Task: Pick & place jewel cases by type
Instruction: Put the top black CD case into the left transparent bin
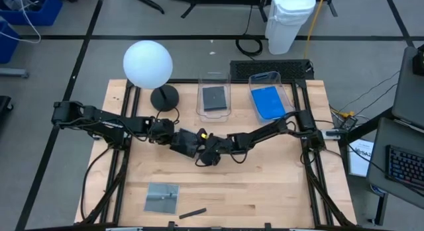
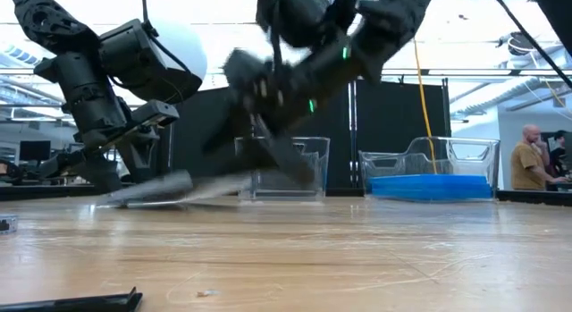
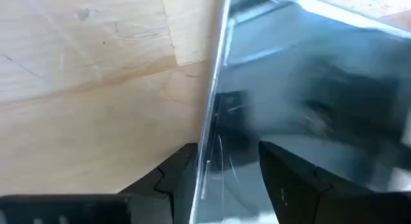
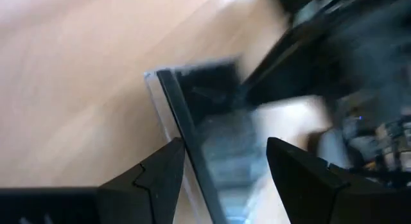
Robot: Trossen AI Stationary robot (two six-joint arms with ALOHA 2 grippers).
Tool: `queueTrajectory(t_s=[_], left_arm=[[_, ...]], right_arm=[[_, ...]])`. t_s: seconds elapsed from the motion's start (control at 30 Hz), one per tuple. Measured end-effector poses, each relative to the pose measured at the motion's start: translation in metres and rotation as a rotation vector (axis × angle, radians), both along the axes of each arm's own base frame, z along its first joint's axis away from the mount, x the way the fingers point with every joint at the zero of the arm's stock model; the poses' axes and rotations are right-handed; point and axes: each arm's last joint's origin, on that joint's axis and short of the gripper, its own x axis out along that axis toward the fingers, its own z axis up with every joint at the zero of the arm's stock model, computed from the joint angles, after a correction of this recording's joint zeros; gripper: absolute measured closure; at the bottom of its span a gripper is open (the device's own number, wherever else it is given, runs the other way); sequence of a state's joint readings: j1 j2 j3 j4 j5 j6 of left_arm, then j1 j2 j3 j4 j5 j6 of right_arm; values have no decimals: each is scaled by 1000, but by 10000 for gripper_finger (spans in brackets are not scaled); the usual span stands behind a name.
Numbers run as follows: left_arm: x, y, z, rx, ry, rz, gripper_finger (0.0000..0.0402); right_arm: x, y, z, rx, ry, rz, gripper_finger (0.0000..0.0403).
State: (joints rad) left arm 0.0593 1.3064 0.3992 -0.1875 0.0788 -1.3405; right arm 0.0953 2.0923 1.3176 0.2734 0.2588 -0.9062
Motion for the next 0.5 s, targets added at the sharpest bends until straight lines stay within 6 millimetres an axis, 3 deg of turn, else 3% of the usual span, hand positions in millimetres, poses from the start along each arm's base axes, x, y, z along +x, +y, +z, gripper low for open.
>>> queueTrajectory(t_s=[0.1,0.5], left_arm=[[0,0,0,-2,-1,-5,227],[0,0,0,5,-4,-25,227]], right_arm=[[2,2,13,4,-55,6,190],[2,1,13,8,-63,2,192]])
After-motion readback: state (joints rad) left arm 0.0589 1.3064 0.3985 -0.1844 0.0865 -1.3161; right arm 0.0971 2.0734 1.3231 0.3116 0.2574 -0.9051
